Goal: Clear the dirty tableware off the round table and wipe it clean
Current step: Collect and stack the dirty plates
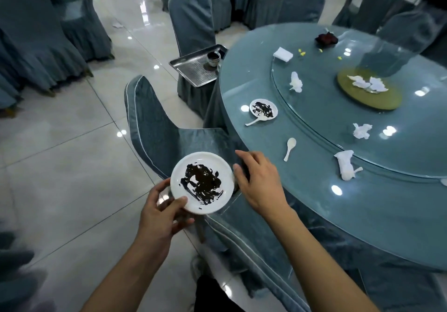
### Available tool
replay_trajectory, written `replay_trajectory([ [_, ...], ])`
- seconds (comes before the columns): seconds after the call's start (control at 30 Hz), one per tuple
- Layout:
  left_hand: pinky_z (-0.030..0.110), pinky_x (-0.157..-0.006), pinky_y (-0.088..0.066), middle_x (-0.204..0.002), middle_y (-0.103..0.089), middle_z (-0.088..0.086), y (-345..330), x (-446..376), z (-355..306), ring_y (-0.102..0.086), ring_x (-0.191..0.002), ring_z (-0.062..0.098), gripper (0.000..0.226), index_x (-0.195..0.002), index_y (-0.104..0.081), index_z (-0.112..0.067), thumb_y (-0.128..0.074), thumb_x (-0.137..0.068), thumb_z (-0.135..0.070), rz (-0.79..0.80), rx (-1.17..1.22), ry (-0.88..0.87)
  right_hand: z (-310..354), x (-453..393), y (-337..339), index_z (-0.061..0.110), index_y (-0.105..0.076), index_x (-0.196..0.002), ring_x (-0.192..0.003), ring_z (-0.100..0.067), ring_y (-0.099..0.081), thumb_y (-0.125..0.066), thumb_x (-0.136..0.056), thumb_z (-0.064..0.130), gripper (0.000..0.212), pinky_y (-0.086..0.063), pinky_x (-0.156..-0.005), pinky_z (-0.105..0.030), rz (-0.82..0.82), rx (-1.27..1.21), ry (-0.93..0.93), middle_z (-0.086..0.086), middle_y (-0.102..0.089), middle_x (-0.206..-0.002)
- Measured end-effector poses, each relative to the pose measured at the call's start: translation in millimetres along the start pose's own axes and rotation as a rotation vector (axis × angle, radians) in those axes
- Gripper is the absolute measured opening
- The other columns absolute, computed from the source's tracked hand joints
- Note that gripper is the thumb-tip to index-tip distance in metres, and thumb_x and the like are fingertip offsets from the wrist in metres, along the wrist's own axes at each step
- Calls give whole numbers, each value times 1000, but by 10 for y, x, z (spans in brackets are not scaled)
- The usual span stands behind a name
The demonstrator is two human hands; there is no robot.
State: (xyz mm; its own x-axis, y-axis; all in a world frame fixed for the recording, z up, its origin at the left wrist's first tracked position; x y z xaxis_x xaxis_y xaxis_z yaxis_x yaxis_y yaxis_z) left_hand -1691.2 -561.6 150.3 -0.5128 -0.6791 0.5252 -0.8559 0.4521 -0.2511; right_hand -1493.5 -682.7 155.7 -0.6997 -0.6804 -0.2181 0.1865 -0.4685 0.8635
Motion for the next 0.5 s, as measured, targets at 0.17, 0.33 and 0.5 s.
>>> replay_trajectory([
  [0.17, 28, -50, -57, -104, -73, 14, 94, -468, -254, -65, -70, 21, 48, -126, -59, -30, -66, -91, 3, 12, -27, 19, -96, -413, -341, 26, -57, -133, -106, -27, -57, -56, -93, 39, 41, -44, -91, -43, -15, 220, -18, -2, -59, -120],
  [0.33, 28, -50, -56, -102, -72, 14, 32, -1073, -647, -68, -66, 17, 44, -118, -60, -32, -64, -92, 3, 39, -95, 33, -203, -896, -667, 26, -60, -129, -103, -27, -60, -59, -91, 41, 41, -46, -89, -44, -10, 283, -106, -2, -61, -118],
  [0.5, 28, -48, -55, -99, -72, 12, -46, -1619, -1037, -67, -64, 19, 48, -125, -58, -30, -65, -91, 4, 76, -130, 22, -232, -1339, -848, 27, -56, -134, -110, -29, -58, -55, -94, 43, 43, -42, -95, -45, 88, 301, -208, -3, -59, -124],
])
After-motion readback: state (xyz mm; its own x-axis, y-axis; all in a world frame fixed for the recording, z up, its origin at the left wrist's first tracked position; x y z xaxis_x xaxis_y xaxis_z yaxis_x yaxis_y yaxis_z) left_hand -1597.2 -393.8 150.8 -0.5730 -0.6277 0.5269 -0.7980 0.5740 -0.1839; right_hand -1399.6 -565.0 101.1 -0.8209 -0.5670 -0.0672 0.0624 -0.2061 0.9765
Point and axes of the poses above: each hand's wrist, its own x-axis away from the middle knuckle, its own y-axis out of the back of the hand, z = x × y, the point moved 2 cm from there along -x, towards the middle knuckle
